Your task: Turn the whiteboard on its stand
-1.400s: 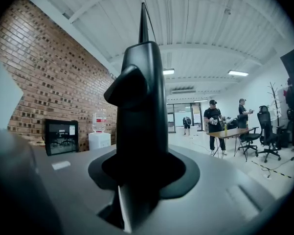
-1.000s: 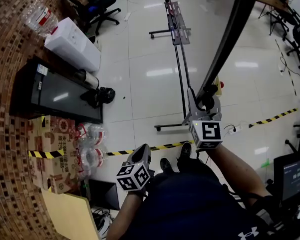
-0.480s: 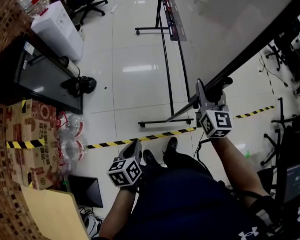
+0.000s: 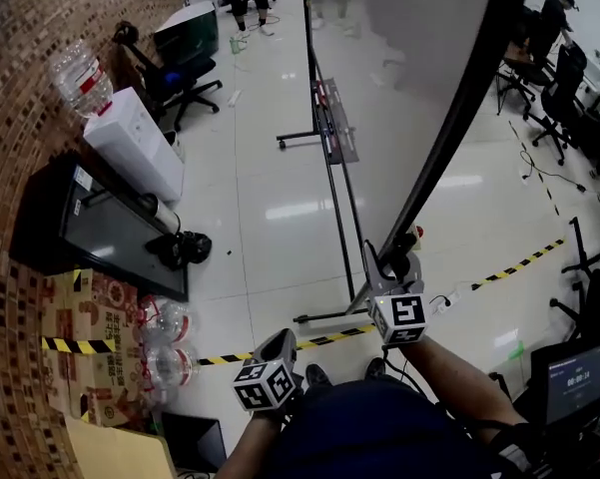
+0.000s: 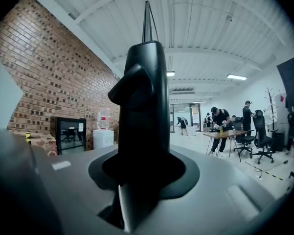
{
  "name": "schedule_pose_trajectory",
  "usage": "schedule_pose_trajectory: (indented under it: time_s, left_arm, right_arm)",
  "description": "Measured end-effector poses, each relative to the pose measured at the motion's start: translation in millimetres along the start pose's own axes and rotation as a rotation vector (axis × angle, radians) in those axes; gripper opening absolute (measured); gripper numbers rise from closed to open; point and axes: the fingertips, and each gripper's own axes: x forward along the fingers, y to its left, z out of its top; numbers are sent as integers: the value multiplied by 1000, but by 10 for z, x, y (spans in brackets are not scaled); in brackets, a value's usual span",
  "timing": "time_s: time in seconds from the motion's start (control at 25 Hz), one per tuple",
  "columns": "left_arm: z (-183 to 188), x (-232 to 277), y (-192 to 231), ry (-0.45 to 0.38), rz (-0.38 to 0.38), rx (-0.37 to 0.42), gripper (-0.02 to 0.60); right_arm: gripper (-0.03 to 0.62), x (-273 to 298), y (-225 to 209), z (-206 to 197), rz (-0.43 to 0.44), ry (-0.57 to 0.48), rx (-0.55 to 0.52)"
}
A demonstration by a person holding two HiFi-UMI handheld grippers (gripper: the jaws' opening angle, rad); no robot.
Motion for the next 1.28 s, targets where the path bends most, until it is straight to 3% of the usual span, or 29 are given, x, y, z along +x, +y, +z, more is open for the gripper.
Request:
schedule_pose_trajectory:
  time_s: [0.12,0.28,0.6,0.8,0.88,1.08,1.16,1.28]
  left_arm:
    - [31,69,-226,7,-27,53,6]
    - [-33,93,-205,36,0,78,6]
    - [-76,179,-357,56,-28,145,6]
    - [72,269,-500,50,-59,157,6]
    - [88,287,-578,64,-67,161,6]
    - [29,363,-811,65,-114,202,6]
    - [125,416,-973,45,-138,235,6]
    - [224,448,-1141,32,-157,274,6]
  right_arm:
    - [160,-98,79,35,11,-16,5]
    - [166,-208,233,98,49,-46,14]
    - [226,-329,401,-93,231,55,-52]
    - [235,-657,318,45,270,40,-86]
    - [232,-816,61,72,218,37,-47]
    - [157,-1121,-1047,248,-79,15,177]
    - [132,-1151,-1264,385,-127,22,215]
    - [115,-1179,-1228,484,-115,24,232]
